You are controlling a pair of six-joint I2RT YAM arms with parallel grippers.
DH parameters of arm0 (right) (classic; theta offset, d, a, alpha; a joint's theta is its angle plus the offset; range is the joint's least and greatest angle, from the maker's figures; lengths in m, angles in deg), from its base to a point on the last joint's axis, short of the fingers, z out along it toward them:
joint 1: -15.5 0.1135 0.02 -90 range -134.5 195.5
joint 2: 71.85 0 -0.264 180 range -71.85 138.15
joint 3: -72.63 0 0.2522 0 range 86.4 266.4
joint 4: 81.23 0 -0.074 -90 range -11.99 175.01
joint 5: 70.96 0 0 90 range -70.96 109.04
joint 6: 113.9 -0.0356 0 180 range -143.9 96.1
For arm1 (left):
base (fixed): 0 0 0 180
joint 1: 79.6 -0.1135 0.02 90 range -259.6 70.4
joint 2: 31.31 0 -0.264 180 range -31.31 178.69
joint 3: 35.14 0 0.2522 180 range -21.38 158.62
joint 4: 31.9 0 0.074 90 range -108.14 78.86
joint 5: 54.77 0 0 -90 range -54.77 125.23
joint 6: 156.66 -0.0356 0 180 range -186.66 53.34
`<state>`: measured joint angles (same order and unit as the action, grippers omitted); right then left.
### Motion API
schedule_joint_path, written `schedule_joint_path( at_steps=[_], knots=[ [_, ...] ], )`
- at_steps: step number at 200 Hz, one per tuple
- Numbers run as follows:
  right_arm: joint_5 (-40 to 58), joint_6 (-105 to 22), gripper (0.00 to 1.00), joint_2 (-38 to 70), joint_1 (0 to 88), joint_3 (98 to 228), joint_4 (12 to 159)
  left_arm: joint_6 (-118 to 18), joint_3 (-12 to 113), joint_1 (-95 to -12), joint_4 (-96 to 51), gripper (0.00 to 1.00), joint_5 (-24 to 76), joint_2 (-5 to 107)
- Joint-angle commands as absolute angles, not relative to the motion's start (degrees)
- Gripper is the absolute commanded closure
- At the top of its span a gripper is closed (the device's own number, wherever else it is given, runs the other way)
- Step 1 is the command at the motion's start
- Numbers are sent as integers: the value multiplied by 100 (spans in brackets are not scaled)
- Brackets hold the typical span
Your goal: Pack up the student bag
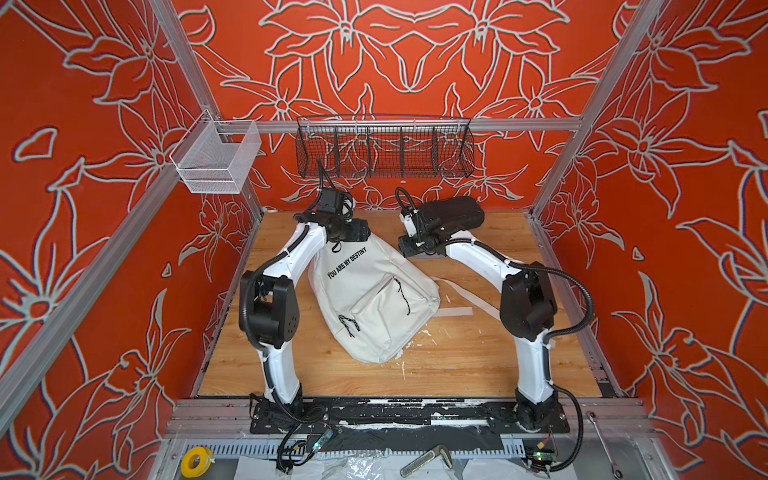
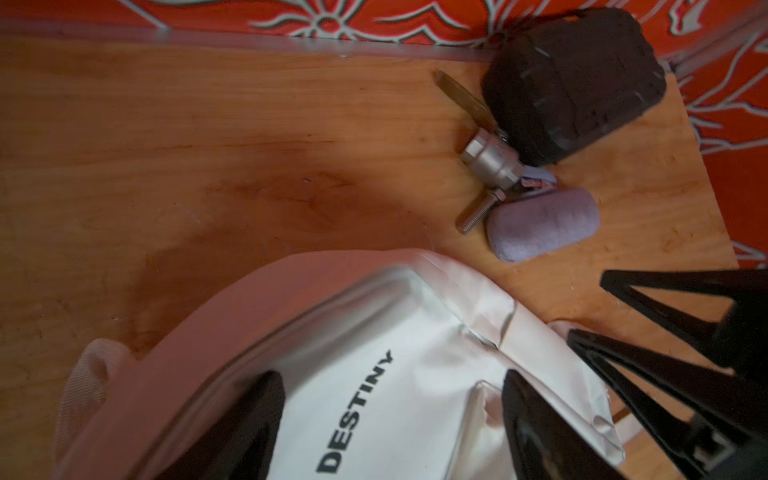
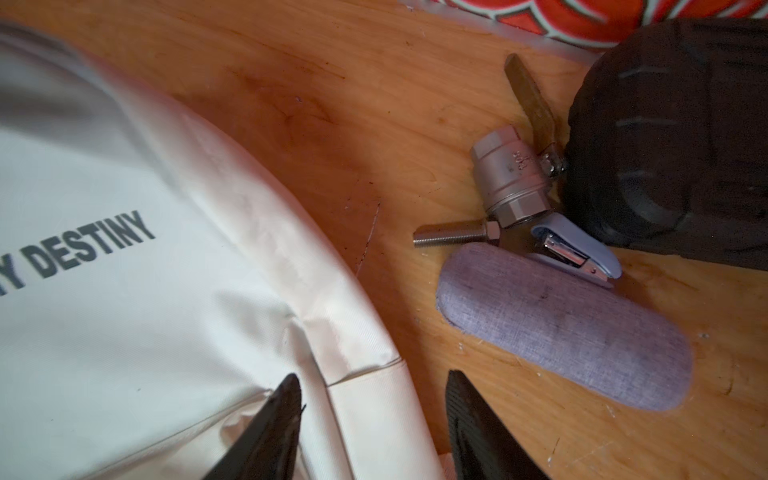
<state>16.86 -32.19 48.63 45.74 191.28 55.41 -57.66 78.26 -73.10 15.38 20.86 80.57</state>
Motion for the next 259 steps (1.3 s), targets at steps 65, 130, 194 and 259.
schedule_joint_path(
  at_steps=[65,130,194,259],
  knots=[
    [502,-3457,41,4562,4680,19073,4886,-4626,5482,-8676,1362,14,1702,7254],
    [252,-4059,38,4610,5682,19028,4896,-4757,4399,-8433,1313,18,1303,5760],
    [-183,-5292,34,4962,5966,18735,5886,-4901,3887,-8147,1616,20,1284,5385],
    [-197,-5535,32,5461,6023,19027,6141,-4729,3628,-8057,1400,22,1253,5754]
  ],
)
